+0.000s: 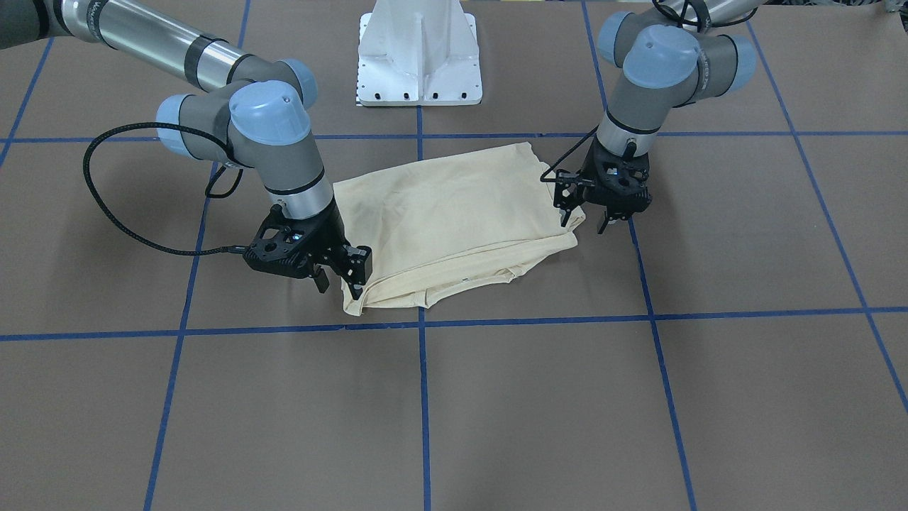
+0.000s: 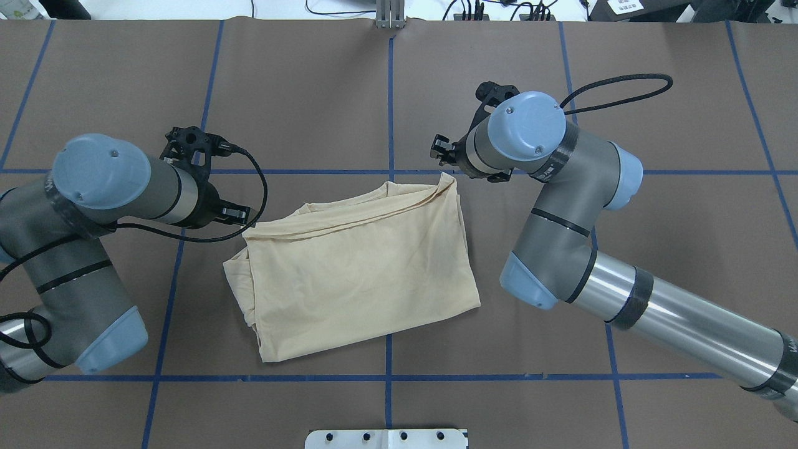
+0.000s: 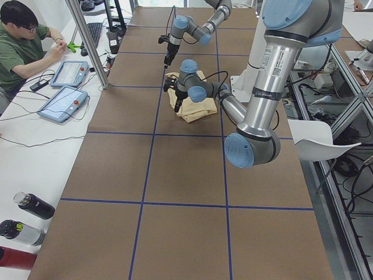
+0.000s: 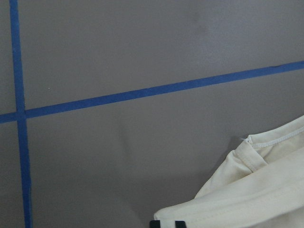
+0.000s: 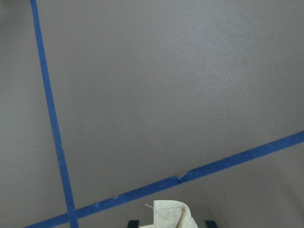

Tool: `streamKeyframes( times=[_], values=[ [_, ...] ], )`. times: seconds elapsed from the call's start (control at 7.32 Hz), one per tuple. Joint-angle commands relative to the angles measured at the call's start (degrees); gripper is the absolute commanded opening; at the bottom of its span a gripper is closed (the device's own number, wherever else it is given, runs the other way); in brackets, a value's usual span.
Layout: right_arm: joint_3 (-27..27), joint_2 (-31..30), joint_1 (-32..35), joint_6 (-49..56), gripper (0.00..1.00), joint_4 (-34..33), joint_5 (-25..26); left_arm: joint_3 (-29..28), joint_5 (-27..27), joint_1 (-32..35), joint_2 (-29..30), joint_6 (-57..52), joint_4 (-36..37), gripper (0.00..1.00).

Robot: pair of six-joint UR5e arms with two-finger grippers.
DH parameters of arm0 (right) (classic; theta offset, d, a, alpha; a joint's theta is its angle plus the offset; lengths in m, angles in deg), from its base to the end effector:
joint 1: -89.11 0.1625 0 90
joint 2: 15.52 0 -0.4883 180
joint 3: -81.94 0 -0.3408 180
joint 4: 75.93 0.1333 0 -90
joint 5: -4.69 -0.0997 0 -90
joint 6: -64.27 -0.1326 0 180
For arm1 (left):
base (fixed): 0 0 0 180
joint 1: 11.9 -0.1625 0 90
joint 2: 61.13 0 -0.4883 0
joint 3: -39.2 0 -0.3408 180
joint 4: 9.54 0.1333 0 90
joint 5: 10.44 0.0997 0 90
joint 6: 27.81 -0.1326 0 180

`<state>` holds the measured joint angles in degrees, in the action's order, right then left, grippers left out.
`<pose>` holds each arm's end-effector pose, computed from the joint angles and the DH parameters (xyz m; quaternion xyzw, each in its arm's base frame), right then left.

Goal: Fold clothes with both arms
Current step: 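Release the hem and raise both grippers away from the folded shirt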

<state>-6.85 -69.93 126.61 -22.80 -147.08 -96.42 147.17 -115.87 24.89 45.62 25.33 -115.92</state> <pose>-0.5130 -0.5295 0.3652 0.0729 -0.4483 0.2230 0.8625 0.4081 -0.4276 0.4386 0.1592 0.4147 0.0584 0.8940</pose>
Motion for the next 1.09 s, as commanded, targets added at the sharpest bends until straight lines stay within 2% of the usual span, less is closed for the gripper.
streamKeyframes(
  times=[0.0, 0.27, 0.68, 0.96],
  values=[
    [-0.94, -0.86, 4.49, 3.02, 1.0, -0.4, -9.14, 5.04, -0.22, -0.92, -4.34, 1.86, 0.11, 1.0],
    [-2.0, -2.18, 4.95, 3.49, 1.0, -0.31, -9.28, 6.46, 0.13, -7.84, -6.03, 8.52, -0.06, 1.0],
    [-1.92, -2.28, 4.95, 3.58, 1.0, -0.05, -8.84, 7.78, 0.48, -15.15, -6.12, 10.05, -0.06, 0.99],
    [-2.0, -2.19, 4.95, 3.49, 1.0, -0.05, -8.75, 7.52, 0.57, -18.05, -5.77, 15.72, -0.06, 0.66]
  ],
)
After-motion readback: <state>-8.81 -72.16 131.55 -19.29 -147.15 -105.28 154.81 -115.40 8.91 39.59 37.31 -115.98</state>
